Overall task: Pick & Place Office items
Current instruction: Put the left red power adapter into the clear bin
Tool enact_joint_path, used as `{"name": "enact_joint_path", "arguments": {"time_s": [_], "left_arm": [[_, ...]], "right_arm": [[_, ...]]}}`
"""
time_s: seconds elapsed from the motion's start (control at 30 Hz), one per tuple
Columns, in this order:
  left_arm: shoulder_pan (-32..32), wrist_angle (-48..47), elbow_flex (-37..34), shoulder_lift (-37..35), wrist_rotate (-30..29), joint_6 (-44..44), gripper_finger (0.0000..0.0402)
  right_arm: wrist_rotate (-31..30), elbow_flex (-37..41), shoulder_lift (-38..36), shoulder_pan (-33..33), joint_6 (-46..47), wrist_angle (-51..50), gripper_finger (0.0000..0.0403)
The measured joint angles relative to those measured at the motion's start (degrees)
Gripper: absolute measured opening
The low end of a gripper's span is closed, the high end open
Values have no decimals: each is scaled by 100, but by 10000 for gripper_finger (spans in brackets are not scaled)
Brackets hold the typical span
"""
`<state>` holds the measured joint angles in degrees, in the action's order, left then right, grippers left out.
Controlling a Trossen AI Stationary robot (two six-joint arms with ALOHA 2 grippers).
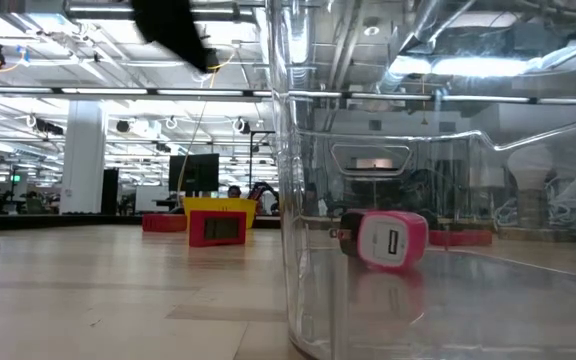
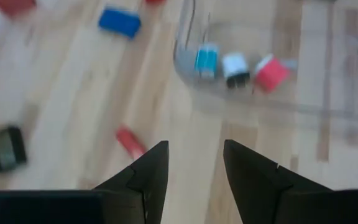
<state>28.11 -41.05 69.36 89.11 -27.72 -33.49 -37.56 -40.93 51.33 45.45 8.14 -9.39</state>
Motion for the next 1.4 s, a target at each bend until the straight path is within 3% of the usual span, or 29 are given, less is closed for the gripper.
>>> {"name": "enact_joint_path", "arguments": {"time_s": [0.17, 0.37, 0.47, 0.63, 0.83, 1.0, 1.4], "left_arm": [[389, 192, -879, -457, 121, -968, 149], [949, 1498, -1781, -670, 59, -1242, 149], [1177, 2292, -2217, -667, -458, -1241, 149], [1377, 3657, -2885, -666, -1808, -676, 149], [1317, 4540, -3402, -702, -2697, 321, 149], [1277, 4961, -4012, -1216, -2518, 790, 149], [833, 8262, -6109, -3428, -562, 2828, 149]], "right_arm": [[0, 0, -5, 1, 46, 0, 221], [-1, 0, -9, -18, 199, -140, 221], [-64, -1, -9, -119, 642, -484, 221], [-273, 13, 4, -321, 1460, -1320, 221], [-104, 203, -41, -567, 1127, -647, 221], [366, 200, -222, -758, 185, 284, 221], [455, 202, -226, -684, -196, 775, 221]]}}
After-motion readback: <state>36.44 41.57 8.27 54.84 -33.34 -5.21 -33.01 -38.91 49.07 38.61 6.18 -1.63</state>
